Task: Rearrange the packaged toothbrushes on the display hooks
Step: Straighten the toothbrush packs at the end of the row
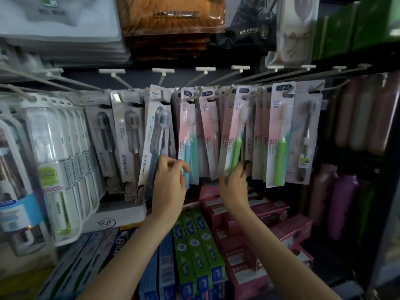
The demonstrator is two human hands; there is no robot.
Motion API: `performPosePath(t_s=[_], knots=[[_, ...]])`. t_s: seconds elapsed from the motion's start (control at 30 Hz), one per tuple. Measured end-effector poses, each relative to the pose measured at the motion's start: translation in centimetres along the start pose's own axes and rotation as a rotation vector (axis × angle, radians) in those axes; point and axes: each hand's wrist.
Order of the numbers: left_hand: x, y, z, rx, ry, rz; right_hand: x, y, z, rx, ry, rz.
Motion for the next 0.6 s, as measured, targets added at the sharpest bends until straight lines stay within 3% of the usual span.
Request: performPosePath(t_s=[0.1,0.17,0.23,0.33,0.43,0.5,0.6], knots=[[-0.6,0.8,1.7,-0.082,0.056,-0.029,-1.2,-2.0,0.8,0.104,0.019,0.098],[-1.4,1.3,2.7,-0.128,0.092,-0.024,-1.7,-3.9,1.8,0.072,-0.072,0.286],[-2.6,1.9,3.1,-0.133,0.118,0.010,-1.5,-6.3,2.5,-0.079,-0.246,0.436],[-4.5,3.2,2.6,-0.123,0.132,0.076,-0.8,-9.5,2.5,-0.362,-0.460,0.353],[-6.5,3.9,1.7,-0.133,0.099,0.157,-1.0,-12.0,0.1,-0.615,-0.417,0.300],[-7.7,4.4,1.2,-0.098,0.106,0.197,-1.2,-12.9,-1.5,-0.564,-0.331,0.333],[-8.8,5.3,0.0,0.009,0.054,0.248,-0.9,-13.1,-2.8,-0.372,-0.307,0.097]])
Point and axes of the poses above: each hand's wrist, its own z-axis away from the middle knuckle, its own y-axis out of the palm, x = y × z
